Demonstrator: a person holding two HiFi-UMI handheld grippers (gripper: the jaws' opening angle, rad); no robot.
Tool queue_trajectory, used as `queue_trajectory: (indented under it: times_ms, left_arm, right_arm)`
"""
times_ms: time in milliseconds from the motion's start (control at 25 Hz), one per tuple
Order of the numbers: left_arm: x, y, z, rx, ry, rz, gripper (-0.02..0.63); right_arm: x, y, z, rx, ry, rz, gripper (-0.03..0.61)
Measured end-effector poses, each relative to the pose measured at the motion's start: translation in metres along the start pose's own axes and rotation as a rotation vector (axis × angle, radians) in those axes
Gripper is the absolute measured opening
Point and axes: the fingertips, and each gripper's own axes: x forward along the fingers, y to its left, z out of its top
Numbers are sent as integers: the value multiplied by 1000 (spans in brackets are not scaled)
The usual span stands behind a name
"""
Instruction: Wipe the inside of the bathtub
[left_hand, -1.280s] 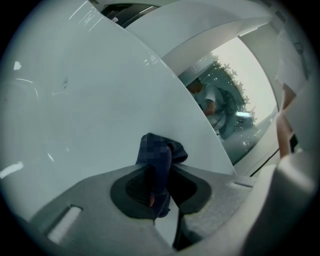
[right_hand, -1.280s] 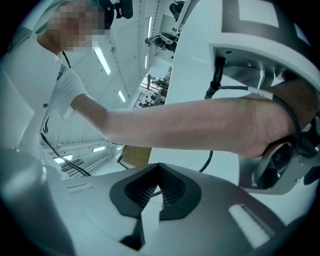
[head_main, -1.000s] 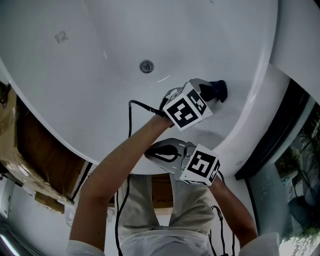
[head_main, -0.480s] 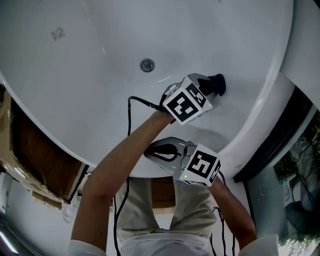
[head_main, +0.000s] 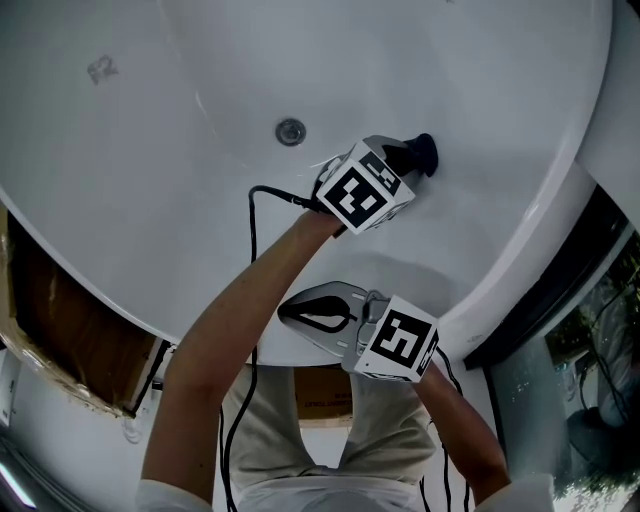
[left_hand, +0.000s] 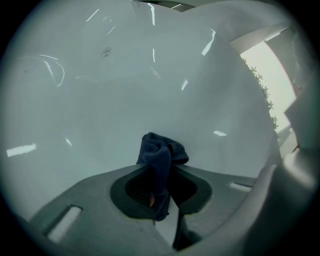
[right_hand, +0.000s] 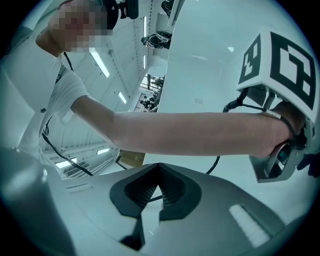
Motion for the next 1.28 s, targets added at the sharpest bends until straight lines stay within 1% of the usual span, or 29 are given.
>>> queue_trajectory:
  times_ms: [80,240,520,880,1120,1280]
  left_arm:
    - [2,5,-3,-8,-6,4,60]
    - [7,19,-7,-26,-12,21,60]
    - [16,42,-16,-27,2,47,60]
    - [30,84,-35,-93,11,136,60]
    - [37,106,-45,-112,30,177,60]
    - [43,123,-55,-118,60,199,60]
  right_arm:
    - [0,2,1,-14,13,15,6]
    - [1,2,6,-22,4,27,6]
    - [6,-5,2,-28,30,37,6]
    - [4,-13,0,-40,50,52,6]
    - [3,-15,-5,-35,60,61,6]
    - [4,-15,-8,-29,61,64,6]
